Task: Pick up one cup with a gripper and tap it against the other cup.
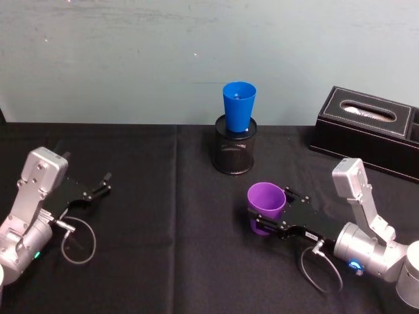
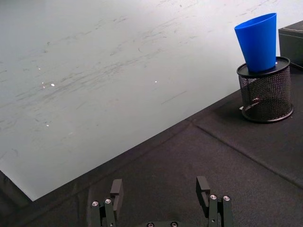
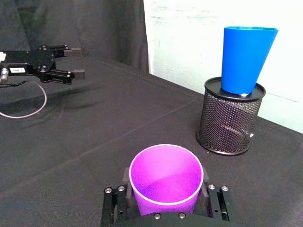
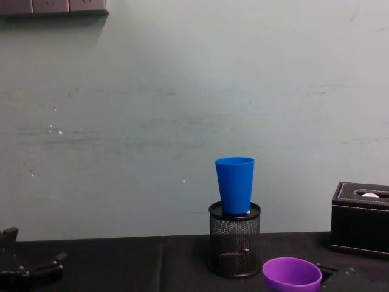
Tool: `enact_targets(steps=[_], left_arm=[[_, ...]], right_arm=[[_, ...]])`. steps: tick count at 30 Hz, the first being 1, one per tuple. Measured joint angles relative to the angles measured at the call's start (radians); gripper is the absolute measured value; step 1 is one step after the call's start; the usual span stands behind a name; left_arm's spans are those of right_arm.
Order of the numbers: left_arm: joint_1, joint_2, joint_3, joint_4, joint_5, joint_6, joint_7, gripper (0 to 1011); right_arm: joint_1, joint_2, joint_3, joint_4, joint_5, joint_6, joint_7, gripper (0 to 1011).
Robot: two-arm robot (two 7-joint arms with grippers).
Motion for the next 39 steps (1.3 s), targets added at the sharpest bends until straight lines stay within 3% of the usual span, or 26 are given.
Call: enact_targets(steps=[1, 13, 39], left_arm=[[0.000, 0.000, 0.000, 0.000, 0.000, 0.000, 0.000, 1011], [0.000, 0.000, 0.000, 0.000, 0.000, 0.000, 0.000, 1011], [0.000, 0.000, 0.000, 0.000, 0.000, 0.000, 0.000, 1011]], right_arm=[[0.000, 0.000, 0.000, 0.000, 0.000, 0.000, 0.000, 783], [-0.001, 0.001, 0.000, -0.001, 0.003, 0.000, 0.001, 726], [-0.001, 0.001, 0.000, -0.002, 0.003, 0.000, 0.002, 726]])
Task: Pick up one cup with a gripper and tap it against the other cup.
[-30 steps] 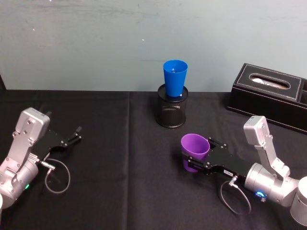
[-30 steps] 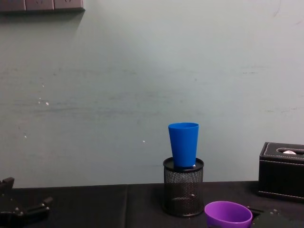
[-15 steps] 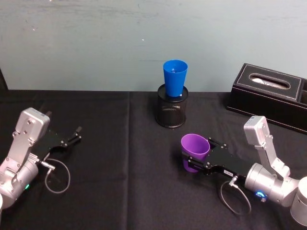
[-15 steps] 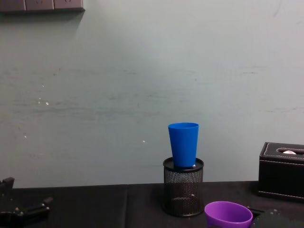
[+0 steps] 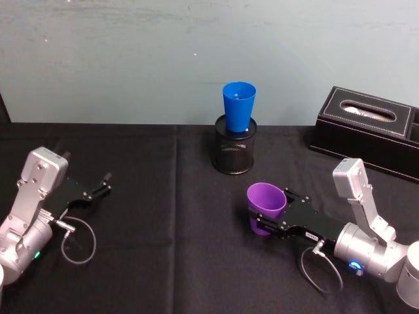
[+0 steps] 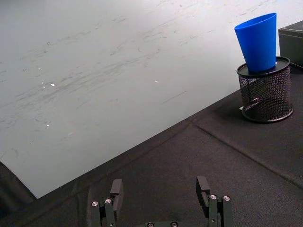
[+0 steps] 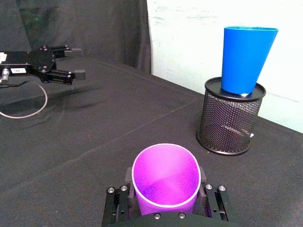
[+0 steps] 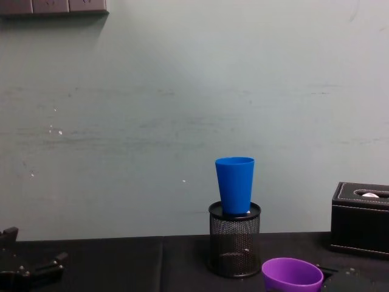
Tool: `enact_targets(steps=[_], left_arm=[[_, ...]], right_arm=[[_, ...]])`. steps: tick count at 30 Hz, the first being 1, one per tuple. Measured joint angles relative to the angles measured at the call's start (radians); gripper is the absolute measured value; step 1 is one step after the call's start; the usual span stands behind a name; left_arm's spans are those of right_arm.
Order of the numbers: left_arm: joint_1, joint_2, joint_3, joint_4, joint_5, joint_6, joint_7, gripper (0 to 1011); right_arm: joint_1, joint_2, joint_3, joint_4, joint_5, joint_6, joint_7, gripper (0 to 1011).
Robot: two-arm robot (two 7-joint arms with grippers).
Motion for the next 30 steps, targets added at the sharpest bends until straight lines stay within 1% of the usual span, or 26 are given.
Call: enact_targets(steps=[27, 30], left_arm=[[0.000, 0.000, 0.000, 0.000, 0.000, 0.000, 0.000, 1011], [0.000, 0.000, 0.000, 0.000, 0.000, 0.000, 0.000, 1011]], right_arm=[[0.000, 0.000, 0.000, 0.000, 0.000, 0.000, 0.000, 728], [-0.001, 0.003, 0.007, -0.001, 0.000, -0.021, 0.012, 728]])
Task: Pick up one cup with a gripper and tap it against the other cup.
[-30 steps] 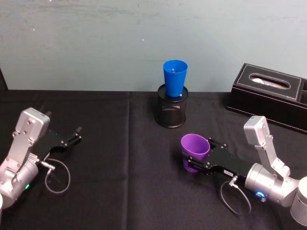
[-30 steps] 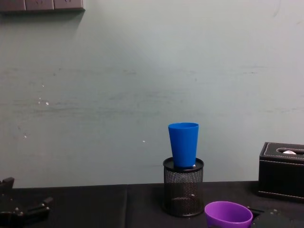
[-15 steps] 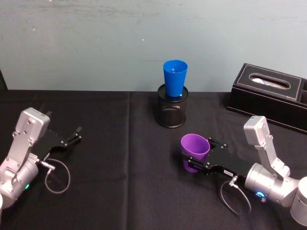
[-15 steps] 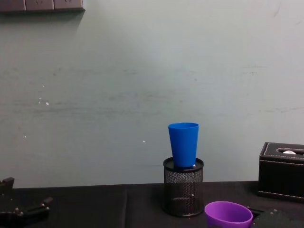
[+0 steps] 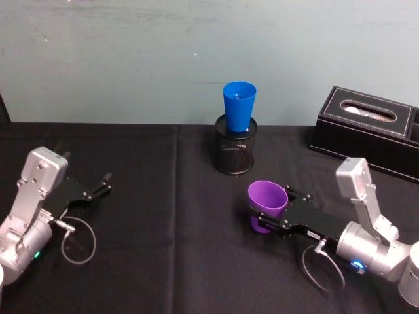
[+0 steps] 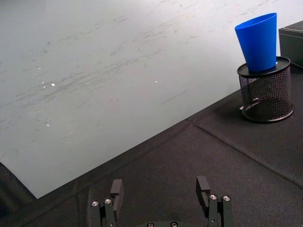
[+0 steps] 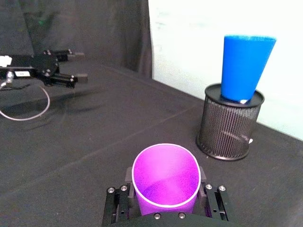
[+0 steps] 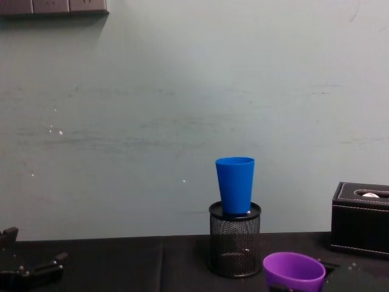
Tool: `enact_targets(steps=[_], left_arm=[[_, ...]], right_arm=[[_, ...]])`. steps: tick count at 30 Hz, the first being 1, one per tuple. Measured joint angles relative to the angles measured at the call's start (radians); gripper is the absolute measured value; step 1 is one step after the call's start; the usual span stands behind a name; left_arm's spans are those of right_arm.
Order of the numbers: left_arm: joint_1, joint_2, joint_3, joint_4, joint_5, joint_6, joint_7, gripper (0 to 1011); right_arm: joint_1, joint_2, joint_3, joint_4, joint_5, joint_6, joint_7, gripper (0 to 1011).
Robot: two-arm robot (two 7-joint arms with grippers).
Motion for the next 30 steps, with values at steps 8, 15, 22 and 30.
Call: enact_targets(steps=[8, 15, 22, 30], left_arm=[[0.000, 0.000, 0.000, 0.000, 0.000, 0.000, 0.000, 1011], [0.000, 0.000, 0.000, 0.000, 0.000, 0.000, 0.000, 1011], [0.000, 0.000, 0.000, 0.000, 0.000, 0.000, 0.000, 1011], [0.000, 0.000, 0.000, 0.000, 0.000, 0.000, 0.000, 1011]], right_arm=[[-0.021, 0.025, 0.037, -0.074, 0.031, -0.001, 0.019, 726], [-0.049, 0.077, 0.065, -0.213, 0.075, 0.077, 0.021, 726], [-0.060, 0.141, 0.072, -0.351, 0.118, 0.192, 0.014, 728], [-0.045, 0.186, 0.077, -0.433, 0.150, 0.261, -0.001, 728]])
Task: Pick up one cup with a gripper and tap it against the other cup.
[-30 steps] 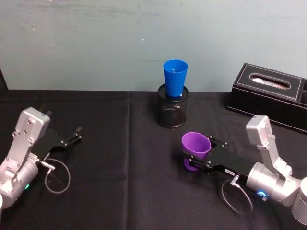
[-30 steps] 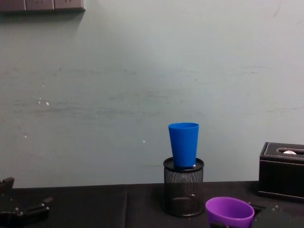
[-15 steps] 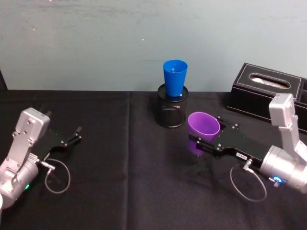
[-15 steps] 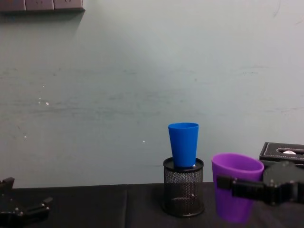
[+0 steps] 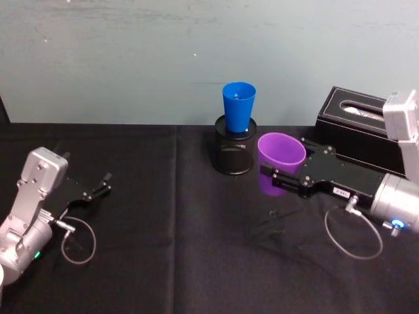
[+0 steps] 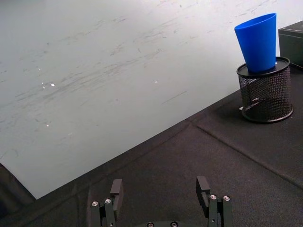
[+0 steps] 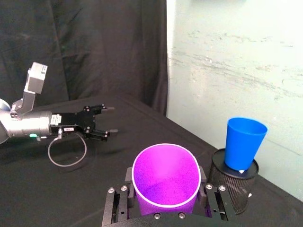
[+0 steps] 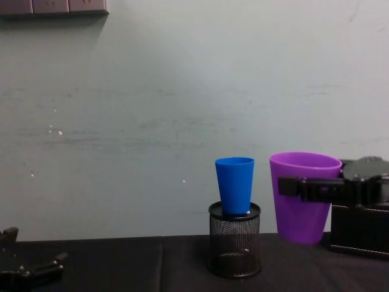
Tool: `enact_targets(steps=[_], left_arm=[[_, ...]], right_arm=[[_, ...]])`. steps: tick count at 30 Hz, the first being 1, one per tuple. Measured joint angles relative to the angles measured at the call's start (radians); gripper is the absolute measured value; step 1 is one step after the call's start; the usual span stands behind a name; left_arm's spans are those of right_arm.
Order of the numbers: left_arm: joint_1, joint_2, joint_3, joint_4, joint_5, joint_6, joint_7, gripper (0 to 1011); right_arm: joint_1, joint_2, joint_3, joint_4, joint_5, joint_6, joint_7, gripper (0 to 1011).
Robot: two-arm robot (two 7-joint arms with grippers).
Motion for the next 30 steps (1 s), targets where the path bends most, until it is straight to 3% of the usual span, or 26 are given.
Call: enact_targets(steps=[9, 30], left_arm=[[0.000, 0.000, 0.000, 0.000, 0.000, 0.000, 0.000, 1011], [0.000, 0.000, 0.000, 0.000, 0.000, 0.000, 0.000, 1011]], right_arm=[[0.031, 0.013, -0.024, -0.026, 0.008, 0.030, -0.021, 728], [0.027, 0.011, -0.021, -0.020, 0.006, 0.024, -0.018, 728]])
